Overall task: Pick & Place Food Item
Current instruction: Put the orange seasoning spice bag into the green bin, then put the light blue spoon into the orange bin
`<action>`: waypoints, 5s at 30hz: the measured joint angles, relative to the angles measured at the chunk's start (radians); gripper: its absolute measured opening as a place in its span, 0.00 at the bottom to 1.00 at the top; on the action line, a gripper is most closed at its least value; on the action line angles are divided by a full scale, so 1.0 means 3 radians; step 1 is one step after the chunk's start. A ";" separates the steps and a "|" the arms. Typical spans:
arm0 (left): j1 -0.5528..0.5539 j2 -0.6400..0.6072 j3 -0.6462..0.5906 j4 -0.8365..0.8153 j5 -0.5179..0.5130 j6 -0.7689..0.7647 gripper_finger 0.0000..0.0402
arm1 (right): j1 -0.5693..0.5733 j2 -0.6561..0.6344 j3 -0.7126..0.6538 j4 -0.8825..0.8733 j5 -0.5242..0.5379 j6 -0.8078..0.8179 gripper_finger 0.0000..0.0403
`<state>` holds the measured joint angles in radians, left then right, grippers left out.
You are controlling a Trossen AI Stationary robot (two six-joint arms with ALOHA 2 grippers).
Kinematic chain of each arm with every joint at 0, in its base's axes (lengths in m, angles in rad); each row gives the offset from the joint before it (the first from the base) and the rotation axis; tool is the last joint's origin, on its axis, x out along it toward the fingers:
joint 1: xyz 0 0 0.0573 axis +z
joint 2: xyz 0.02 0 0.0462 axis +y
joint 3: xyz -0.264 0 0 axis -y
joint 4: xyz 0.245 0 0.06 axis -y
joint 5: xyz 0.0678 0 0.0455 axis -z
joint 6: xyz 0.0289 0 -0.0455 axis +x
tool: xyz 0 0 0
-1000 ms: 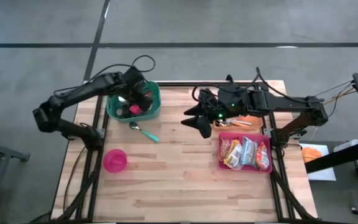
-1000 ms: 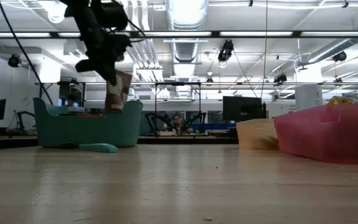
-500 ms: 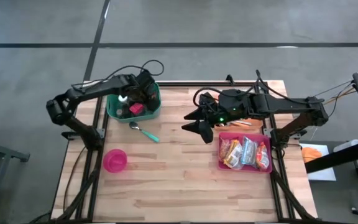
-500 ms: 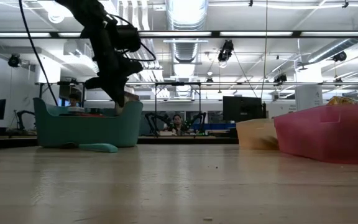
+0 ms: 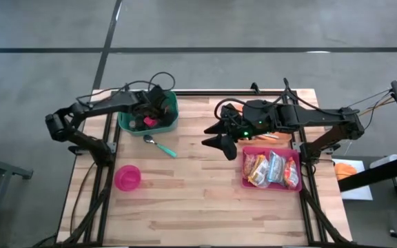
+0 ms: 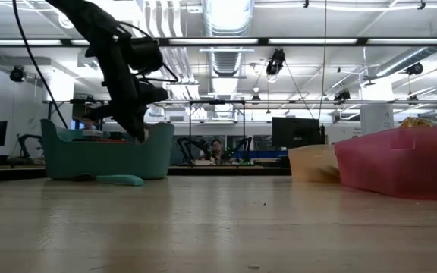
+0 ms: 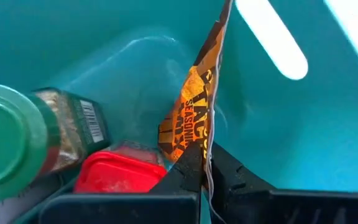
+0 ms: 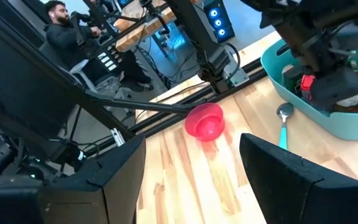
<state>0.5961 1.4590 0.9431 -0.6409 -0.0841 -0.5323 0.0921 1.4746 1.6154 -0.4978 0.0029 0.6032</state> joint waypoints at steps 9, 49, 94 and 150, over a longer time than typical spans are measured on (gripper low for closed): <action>-0.0074 -0.0004 -0.0090 0.0158 -0.0008 0.0002 0.00 | 0.0001 0.0000 0.0001 -0.0002 -0.0001 -0.0033 0.64; -0.0117 -0.0890 0.0022 -0.0327 0.0989 0.0797 0.70 | 0.0000 0.0000 0.0001 -0.0077 -0.0006 -0.0090 0.64; -0.1715 -0.0506 -0.1018 -0.0150 -0.0271 0.2602 0.54 | 0.0137 -0.0005 0.0001 -0.0068 -0.0018 -0.0023 0.64; -0.1343 -0.0111 -0.0627 -0.0157 0.0691 0.2415 0.05 | 0.0137 -0.0005 0.0001 -0.0073 -0.0018 -0.0089 0.64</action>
<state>0.1932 1.4258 0.7551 -0.6879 0.1232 0.1922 0.1333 1.4731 1.6157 -0.5197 -0.0025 0.5764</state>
